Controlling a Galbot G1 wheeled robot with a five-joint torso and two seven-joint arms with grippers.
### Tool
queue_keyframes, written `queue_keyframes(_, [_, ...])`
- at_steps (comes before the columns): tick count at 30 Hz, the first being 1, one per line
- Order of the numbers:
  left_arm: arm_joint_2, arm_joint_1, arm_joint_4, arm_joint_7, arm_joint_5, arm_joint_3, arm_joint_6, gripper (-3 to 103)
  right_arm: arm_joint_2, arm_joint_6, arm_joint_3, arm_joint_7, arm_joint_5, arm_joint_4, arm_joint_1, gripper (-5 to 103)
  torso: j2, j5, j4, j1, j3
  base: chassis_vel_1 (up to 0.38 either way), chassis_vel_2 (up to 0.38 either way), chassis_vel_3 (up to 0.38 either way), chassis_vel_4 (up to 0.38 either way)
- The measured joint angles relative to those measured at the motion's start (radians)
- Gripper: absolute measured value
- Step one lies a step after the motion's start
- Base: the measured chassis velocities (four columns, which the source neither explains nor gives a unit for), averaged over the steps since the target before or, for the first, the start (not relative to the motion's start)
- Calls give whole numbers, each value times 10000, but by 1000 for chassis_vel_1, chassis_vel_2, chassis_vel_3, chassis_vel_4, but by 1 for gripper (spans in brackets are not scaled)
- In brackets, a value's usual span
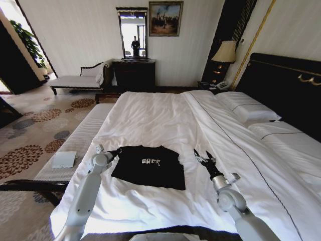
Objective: Fold the clothes on the bed.
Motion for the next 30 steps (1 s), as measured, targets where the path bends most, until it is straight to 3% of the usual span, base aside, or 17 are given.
queue_keyframes(6, [198, 634, -453, 215, 35, -366, -81, 0, -68, -848, -897, 339, 738, -331, 902, 100, 0, 1, 3, -1, 0, 0, 0, 0, 0])
queue_keyframes(7, [321, 1415, -1087, 395, 228, -838, -141, 0, 89, -1688, -1867, 1115, 1142, -1033, 1888, 100, 0, 2, 0, 0, 0, 0, 0, 0, 0])
queue_keyframes(15, [355, 2090, -1638, 437, 384, -1175, -189, 0, 537, -3035, -3192, 2250, 1245, -2925, 3852, 100, -1, 2, 1, 0, 0, 0, 0, 0, 0])
queue_keyframes(30, [338, 2195, -1815, 395, 396, -1380, -191, 0, 1015, -3299, -4077, 2362, 870, -4424, 5433, 100, -1, 2, 2, 0, 0, 0, 0, 0, 0])
